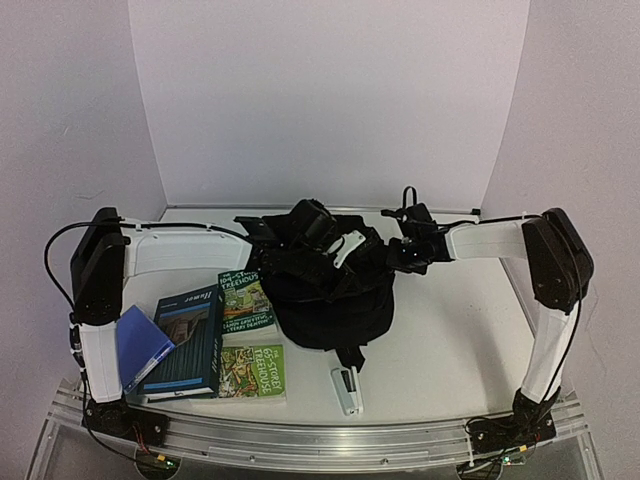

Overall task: Pack the student bag
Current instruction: Unzip the student bag at the center of the board.

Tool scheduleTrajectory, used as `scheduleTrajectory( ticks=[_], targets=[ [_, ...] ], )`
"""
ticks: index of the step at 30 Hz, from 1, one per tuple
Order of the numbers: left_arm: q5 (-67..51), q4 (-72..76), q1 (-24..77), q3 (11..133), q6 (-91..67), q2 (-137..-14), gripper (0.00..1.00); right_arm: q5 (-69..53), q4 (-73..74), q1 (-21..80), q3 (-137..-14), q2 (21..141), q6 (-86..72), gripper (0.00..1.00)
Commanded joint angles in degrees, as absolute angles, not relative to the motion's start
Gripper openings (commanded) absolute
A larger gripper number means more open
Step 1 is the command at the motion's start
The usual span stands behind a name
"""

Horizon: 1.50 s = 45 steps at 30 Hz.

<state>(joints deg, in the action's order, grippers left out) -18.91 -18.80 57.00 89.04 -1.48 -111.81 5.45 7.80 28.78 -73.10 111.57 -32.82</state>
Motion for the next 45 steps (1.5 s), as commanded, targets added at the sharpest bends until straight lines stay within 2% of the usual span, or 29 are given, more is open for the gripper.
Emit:
scheduleTrajectory(
  ticks=[1, 3, 5, 7, 8, 9, 12, 16, 22, 28, 39, 45],
  targets=[
    [-20.61, -23.07, 56.69, 94.72, -3.03, -111.64, 0.0, 6.37, 5.05, 26.64, -76.78, 111.67, -29.66, 0.01],
    [-20.53, -23.28, 55.4, 96.04, -4.19, -112.43, 0.0, 2.8, 5.51, 26.62, -77.12, 110.05, -27.66, 0.15],
    [-19.83, -22.3, 53.77, 96.25, -5.24, -112.56, 0.0, 0.73, 6.75, 26.7, -76.83, 107.27, -26.4, 0.37],
    [-21.31, -20.91, 51.14, 96.37, -6.72, -112.43, 0.0, -1.36, 8.23, 26.68, -75.7, 103.5, -25.85, 0.66],
    [-22.47, -20.14, 49.82, 96.41, -7.23, -112.38, 0.0, -1.84, 8.9, 26.66, -74.61, 101.59, -25.91, 0.74],
    [-23.62, -19.41, 48.52, 96.48, -7.67, -112.32, 0.0, -2.35, 9.6, 26.65, -73.53, 99.58, -26.02, 0.8],
    [-24.83, -18.07, 45.63, 96.85, -7.65, -111.98, 0.0, -4.13, 11.6, 26.67, -70.17, 93.73, -27.61, 0.9],
    [-21.48, -17.29, 42.39, 97.32, -7.61, -112.03, 0.0, -10.31, 12.08, 27.08, -63.96, 86.34, -32.01, 0.98],
    [-21.73, -15.57, 37.67, 98.04, -13.11, -113.23, 0.0, -12.22, 11.37, 33.02, -56.19, 79.42, -38.91, 0.98],
    [-26.43, -13.3, 36.16, 100.13, -14.07, -115.41, 0.0, -9.89, 9.05, 39.46, -51.27, 79.25, -45.29, 0.96],
    [-29.01, -14.68, 35.68, 104.08, -14.14, -117.8, 0.0, -9.66, 2.55, 44.25, -50.38, 86.25, -46.91, 0.74],
    [-28.89, -15.48, 35.68, 103.75, -13.24, -117.18, 0.0, -9.15, -0.53, 44.43, -52.19, 92.49, -46.14, 0.54]
  ],
)
